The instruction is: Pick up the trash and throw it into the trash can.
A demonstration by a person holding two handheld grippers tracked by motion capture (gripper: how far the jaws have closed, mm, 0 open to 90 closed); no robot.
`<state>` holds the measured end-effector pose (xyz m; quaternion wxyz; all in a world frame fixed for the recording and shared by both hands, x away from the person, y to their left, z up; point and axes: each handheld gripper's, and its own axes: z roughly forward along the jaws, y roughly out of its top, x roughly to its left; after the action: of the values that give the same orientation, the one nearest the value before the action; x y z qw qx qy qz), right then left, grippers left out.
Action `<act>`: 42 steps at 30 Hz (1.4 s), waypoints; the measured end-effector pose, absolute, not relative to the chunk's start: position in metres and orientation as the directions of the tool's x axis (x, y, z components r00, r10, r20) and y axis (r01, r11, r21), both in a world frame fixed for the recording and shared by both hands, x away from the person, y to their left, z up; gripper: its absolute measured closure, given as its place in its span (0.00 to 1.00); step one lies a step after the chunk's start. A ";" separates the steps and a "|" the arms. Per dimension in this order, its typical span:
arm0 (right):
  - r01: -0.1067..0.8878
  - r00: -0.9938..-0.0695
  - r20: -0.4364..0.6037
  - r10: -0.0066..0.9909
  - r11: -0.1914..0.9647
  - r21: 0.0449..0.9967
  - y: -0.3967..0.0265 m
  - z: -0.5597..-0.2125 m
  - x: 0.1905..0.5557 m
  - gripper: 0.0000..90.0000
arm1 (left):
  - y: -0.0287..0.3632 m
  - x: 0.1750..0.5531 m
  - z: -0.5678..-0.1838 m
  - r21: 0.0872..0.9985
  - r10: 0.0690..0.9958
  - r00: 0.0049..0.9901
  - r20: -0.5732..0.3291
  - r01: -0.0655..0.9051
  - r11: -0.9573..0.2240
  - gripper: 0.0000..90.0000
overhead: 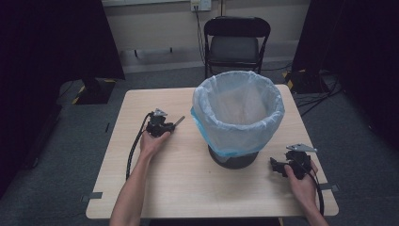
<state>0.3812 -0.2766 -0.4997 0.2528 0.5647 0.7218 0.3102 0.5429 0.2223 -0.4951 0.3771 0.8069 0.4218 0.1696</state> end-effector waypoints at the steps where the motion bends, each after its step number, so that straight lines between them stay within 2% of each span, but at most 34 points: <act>1: 0.658 -0.234 -0.015 0.972 0.170 0.733 -0.277 -0.500 0.381 0.11 | 0.223 0.544 -0.496 0.756 0.808 0.585 -0.068 0.559 -0.341 0.89; 10: 0.659 -0.234 -0.014 0.972 0.170 0.733 -0.277 -0.500 0.381 0.11 | 0.226 0.545 -0.494 0.765 0.813 0.573 -0.100 0.567 -0.305 0.89; 15: 0.659 -0.234 -0.015 0.972 0.170 0.733 -0.277 -0.500 0.381 0.11 | 0.231 0.541 -0.481 0.789 0.810 0.566 -0.152 0.563 -0.245 0.89; 21: 0.658 -0.234 -0.014 0.972 0.170 0.733 -0.277 -0.500 0.381 0.11 | 0.236 0.533 -0.466 0.811 0.797 0.579 -0.172 0.543 -0.219 0.89; 42: 0.658 -0.234 -0.014 0.972 0.170 0.733 -0.277 -0.500 0.381 0.11 | 0.230 0.500 -0.417 0.876 0.730 0.667 -0.153 0.433 -0.213 0.89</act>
<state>0.3812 -0.2766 -0.4996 0.2526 0.5648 0.7218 0.3103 0.5005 0.2302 -0.4168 0.4991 0.7644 0.3802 0.1485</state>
